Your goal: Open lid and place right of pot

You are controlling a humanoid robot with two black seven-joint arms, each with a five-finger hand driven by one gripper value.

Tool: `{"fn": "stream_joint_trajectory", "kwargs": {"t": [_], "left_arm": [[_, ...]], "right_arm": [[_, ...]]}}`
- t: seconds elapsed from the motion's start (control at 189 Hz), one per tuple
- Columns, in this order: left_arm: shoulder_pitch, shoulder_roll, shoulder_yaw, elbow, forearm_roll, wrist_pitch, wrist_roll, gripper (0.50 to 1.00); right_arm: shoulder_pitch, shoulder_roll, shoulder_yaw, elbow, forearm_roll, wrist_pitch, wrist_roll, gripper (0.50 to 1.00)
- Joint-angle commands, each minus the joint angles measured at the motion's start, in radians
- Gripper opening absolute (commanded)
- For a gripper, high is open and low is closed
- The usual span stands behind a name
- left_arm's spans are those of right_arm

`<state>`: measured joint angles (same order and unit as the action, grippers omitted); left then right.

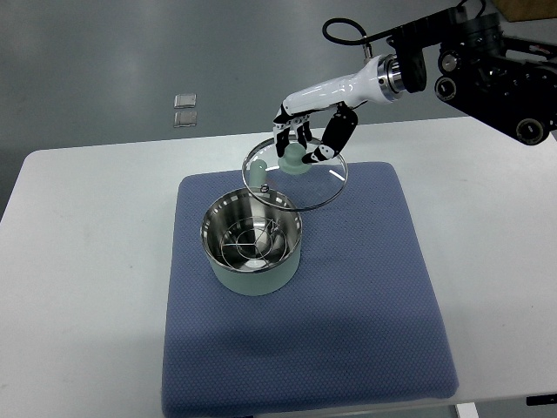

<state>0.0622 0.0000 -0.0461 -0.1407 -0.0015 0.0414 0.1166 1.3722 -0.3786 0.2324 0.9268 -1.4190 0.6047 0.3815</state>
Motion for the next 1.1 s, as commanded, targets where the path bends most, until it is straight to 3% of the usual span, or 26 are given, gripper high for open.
{"fn": "stream_joint_trajectory", "kwargs": {"t": [0.0,0.201,0.829,0.85,0.866,0.871,0.877,0.929,0.935,0.945,0.998,1.093], "left_arm": [[-0.001,0.000,0.000,0.000,0.000,0.002,0.000,1.000],[-0.001,0.000,0.002,0.000,0.000,0.002,0.003,1.000],[-0.001,0.000,0.002,0.000,0.000,0.006,0.006,1.000],[-0.001,0.000,0.002,0.000,0.000,0.006,0.005,1.000],[-0.001,0.000,0.002,0.000,0.000,0.006,0.005,1.000],[-0.001,0.000,0.002,0.000,0.000,0.006,0.005,1.000],[-0.001,0.000,0.002,0.000,0.000,0.006,0.006,1.000],[-0.001,0.000,0.002,0.000,0.000,0.006,0.006,1.000],[-0.001,0.000,0.002,0.000,0.000,0.006,0.006,1.000],[-0.002,0.000,0.002,0.000,0.000,0.006,0.005,1.000],[-0.002,0.000,0.002,0.000,0.000,0.006,0.005,1.000],[-0.002,0.000,0.002,0.000,0.000,0.006,0.005,1.000]], "right_arm": [[-0.004,-0.040,0.001,-0.002,0.000,-0.002,0.013,0.500],[-0.097,-0.135,0.024,-0.008,-0.001,-0.014,0.050,0.500],[-0.329,-0.118,0.022,-0.079,-0.001,-0.151,0.060,0.500],[-0.332,-0.117,0.022,-0.079,-0.001,-0.157,0.059,0.533],[-0.337,-0.115,0.022,-0.079,-0.001,-0.164,0.059,0.600],[-0.337,-0.115,0.022,-0.079,-0.001,-0.164,0.059,0.601],[-0.338,-0.115,0.022,-0.079,-0.001,-0.171,0.059,0.641],[-0.338,-0.115,0.022,-0.079,-0.001,-0.171,0.059,0.641],[-0.349,-0.105,0.024,-0.079,0.000,-0.203,0.059,0.868],[-0.351,-0.102,0.024,-0.079,0.000,-0.213,0.059,0.897],[-0.358,-0.091,0.024,-0.080,0.000,-0.240,0.059,0.923],[-0.360,-0.094,0.025,-0.079,0.032,-0.241,0.062,0.928]]}}
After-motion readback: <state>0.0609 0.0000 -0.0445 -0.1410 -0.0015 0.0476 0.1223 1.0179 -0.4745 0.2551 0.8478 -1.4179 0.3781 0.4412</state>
